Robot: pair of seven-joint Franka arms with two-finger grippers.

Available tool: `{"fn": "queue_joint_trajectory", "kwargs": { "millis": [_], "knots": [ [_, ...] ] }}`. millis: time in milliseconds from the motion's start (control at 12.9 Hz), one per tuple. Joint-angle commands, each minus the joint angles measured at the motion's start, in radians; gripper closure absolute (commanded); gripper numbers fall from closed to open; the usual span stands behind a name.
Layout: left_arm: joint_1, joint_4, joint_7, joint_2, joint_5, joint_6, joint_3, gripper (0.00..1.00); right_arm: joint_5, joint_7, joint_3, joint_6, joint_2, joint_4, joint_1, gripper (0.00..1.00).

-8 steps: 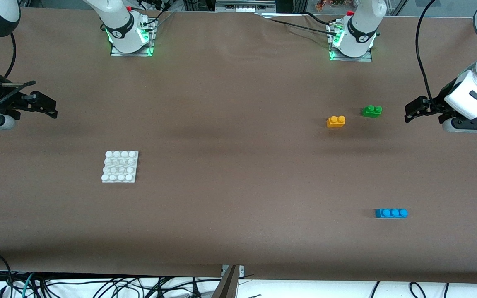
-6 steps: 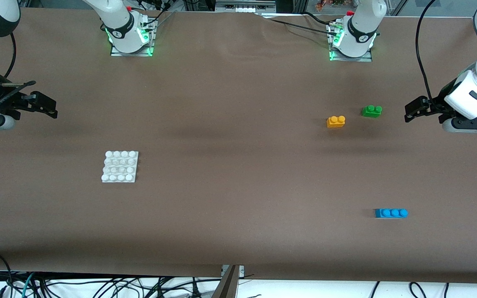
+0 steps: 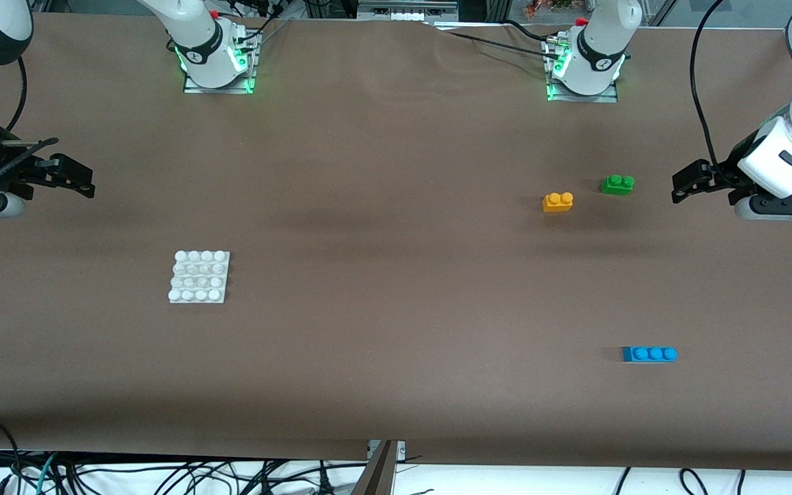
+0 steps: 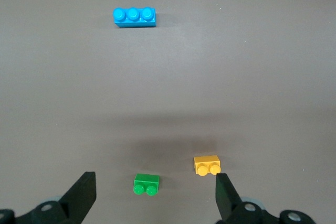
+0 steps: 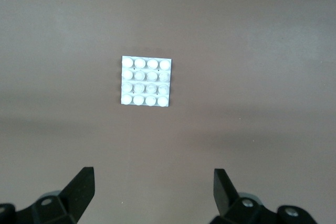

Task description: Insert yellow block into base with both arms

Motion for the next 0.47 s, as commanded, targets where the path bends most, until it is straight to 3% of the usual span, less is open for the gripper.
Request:
{"fn": "queue_joint_trajectory", "kwargs": {
  "millis": [0, 388],
  "knots": [
    [-0.005, -0.008, 0.024, -0.017, -0.004, -0.007, 0.005, 0.00, -0.008, 0.011, 0.005, -0.004, -0.003, 0.002, -0.010, 0.00],
    [-0.005, -0.008, 0.024, -0.017, -0.004, -0.007, 0.005, 0.00, -0.005, 0.013, 0.006, -0.007, -0.003, 0.002, -0.010, 0.00]
  ]
}}
